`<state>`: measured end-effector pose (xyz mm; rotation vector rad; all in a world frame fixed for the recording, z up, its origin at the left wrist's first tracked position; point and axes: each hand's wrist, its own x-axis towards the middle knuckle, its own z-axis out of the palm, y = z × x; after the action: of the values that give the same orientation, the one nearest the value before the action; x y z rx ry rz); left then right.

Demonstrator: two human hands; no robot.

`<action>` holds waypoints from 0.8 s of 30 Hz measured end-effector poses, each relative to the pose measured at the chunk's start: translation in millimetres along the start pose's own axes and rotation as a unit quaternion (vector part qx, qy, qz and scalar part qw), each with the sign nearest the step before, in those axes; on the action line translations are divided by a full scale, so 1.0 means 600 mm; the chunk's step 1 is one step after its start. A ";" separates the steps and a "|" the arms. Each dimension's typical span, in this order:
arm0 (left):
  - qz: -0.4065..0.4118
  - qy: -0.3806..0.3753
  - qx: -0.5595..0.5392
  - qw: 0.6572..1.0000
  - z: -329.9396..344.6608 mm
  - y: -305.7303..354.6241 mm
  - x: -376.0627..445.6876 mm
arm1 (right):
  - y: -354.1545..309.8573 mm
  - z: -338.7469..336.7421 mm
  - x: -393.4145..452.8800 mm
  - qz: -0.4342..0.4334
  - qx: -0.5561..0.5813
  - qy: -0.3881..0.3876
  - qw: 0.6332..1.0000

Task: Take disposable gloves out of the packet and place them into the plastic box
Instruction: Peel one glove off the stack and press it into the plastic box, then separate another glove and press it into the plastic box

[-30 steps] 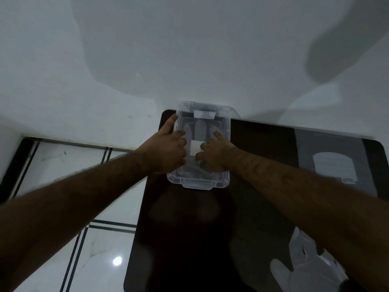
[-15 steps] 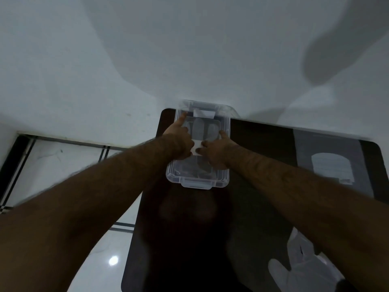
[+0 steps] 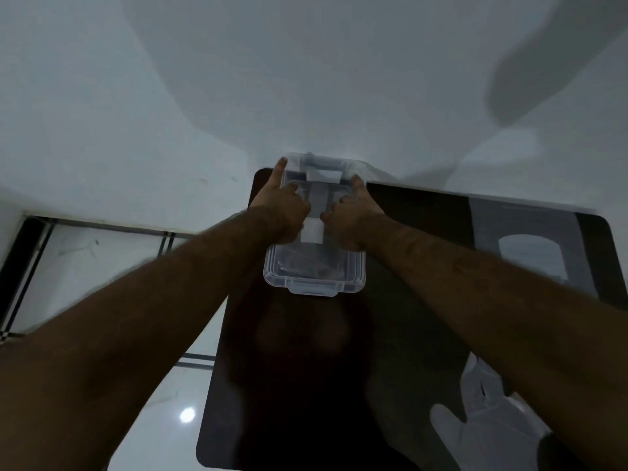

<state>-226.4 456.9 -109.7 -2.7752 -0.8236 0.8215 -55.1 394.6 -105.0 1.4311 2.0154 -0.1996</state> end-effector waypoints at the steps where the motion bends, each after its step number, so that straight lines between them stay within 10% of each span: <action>1: -0.008 0.011 -0.010 1.000 -0.004 0.005 -0.016 | 0.002 -0.005 -0.012 -0.004 0.003 0.020 1.000; 17: -0.054 0.122 -0.246 0.960 -0.088 0.295 -0.215 | -0.031 0.223 -0.374 0.006 0.201 0.309 0.930; 24: 0.066 0.169 -0.280 0.943 -0.114 0.558 -0.230 | -0.019 0.424 -0.568 -0.044 0.248 0.256 0.933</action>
<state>-130.4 102.6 -78.1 -3.3514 -0.9241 0.1021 106.1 1.2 -107.0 1.8447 2.5844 -0.4372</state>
